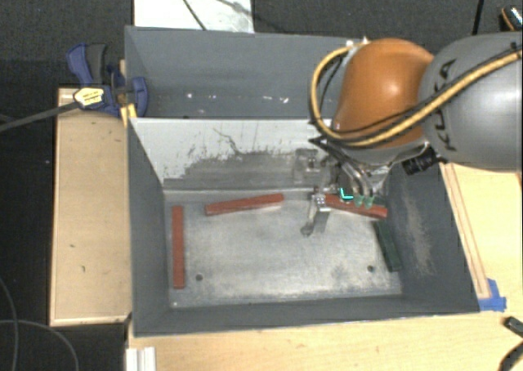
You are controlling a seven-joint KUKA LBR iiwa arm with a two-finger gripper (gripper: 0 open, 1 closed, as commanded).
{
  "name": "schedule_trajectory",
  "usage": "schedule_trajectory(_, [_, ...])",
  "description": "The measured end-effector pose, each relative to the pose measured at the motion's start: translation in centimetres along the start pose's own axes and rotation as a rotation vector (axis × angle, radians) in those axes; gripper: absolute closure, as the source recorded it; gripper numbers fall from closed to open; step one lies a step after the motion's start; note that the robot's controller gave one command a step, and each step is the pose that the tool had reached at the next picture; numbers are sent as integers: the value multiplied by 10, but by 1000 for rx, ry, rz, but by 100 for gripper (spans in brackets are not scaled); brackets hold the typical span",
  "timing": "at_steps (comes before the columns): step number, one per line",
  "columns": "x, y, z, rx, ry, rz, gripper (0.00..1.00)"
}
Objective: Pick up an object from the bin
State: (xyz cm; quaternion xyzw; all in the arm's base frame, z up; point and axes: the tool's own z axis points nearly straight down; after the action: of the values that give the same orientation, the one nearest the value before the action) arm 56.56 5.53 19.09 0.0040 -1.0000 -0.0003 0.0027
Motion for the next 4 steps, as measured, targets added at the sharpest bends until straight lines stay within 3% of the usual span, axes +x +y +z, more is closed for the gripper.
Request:
schedule_trajectory(1, [-26,74,10,-4,-10,-13,0])
schedule_trajectory(2, [-25,72,116,1,0,-101,0])
schedule_trajectory(3, [-28,63,120,0,-5,-50,0])
schedule_trajectory(4, [-28,63,120,-1,-5,-48,100])
